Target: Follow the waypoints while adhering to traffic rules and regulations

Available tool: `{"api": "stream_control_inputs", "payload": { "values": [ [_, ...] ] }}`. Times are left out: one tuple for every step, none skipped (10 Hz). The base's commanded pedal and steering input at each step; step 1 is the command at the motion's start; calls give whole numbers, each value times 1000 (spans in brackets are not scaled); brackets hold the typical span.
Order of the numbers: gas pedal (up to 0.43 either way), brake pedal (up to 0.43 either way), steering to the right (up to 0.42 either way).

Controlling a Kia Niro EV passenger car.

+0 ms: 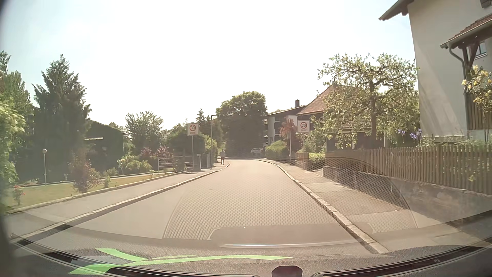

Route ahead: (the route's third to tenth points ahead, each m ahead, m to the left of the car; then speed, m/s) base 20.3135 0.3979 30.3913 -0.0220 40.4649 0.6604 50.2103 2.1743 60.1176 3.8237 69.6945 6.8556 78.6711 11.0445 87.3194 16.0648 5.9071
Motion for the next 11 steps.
{"api": "stream_control_inputs", "payload": {
  "values": [
    [59, 0, 9],
    [59, 0, 8],
    [59, 0, 8],
    [59, 0, 7],
    [59, 0, 5],
    [59, 0, 3],
    [59, 0, 1],
    [59, 0, 1],
    [59, 0, 1],
    [59, 0, 1],
    [59, 0, 1]
  ]
}}
